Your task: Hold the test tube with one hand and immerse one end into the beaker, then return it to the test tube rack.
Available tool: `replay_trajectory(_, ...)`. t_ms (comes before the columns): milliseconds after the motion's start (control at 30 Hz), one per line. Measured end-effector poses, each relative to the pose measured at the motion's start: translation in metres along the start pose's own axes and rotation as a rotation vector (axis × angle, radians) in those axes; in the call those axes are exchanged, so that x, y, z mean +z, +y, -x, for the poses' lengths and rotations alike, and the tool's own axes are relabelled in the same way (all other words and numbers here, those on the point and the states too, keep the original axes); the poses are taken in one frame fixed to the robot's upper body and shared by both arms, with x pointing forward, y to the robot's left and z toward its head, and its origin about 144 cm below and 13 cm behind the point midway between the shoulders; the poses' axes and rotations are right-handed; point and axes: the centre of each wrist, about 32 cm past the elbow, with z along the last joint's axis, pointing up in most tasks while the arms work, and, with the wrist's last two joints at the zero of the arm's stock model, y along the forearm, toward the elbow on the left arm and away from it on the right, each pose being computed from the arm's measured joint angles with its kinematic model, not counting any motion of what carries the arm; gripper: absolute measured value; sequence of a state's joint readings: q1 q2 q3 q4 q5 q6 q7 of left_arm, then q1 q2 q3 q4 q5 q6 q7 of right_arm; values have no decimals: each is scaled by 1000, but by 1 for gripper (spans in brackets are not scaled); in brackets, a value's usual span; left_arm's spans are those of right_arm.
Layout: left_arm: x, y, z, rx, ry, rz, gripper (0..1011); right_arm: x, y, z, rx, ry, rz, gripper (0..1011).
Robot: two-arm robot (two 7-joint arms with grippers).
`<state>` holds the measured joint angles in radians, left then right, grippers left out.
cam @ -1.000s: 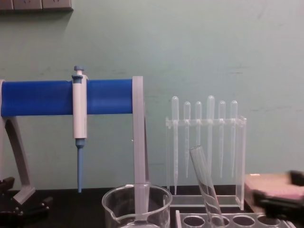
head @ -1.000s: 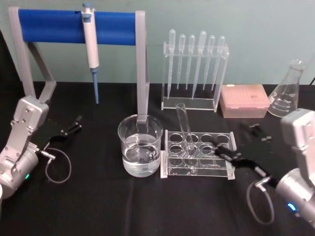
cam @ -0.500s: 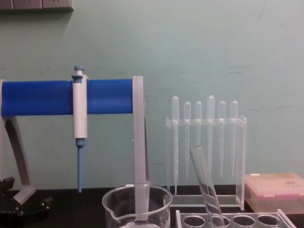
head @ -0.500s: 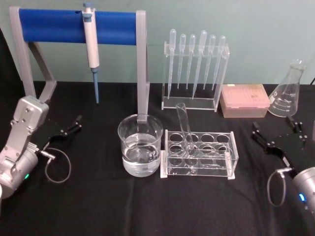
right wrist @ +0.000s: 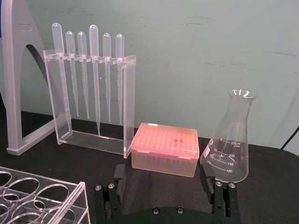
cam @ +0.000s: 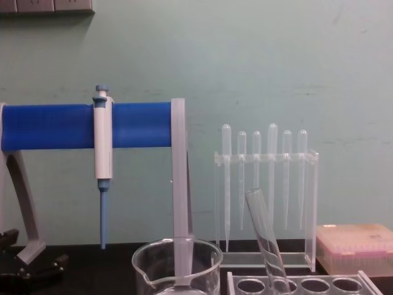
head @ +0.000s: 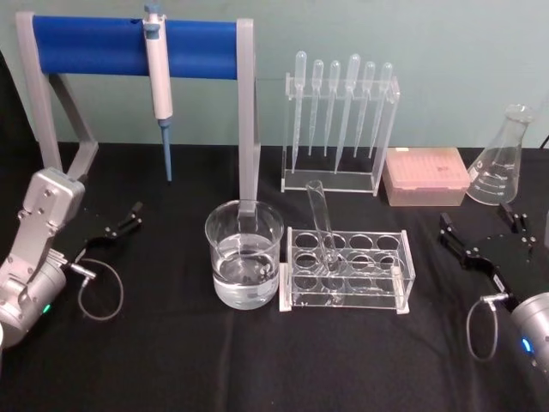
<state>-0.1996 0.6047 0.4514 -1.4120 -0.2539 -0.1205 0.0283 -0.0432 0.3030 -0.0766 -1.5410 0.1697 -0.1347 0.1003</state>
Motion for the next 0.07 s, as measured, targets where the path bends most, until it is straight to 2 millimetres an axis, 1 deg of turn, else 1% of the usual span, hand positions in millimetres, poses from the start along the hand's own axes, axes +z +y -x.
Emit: replay_trajectory(67,0,0,0,0,0,0,1000,0,0,0,0,0,0,1004)
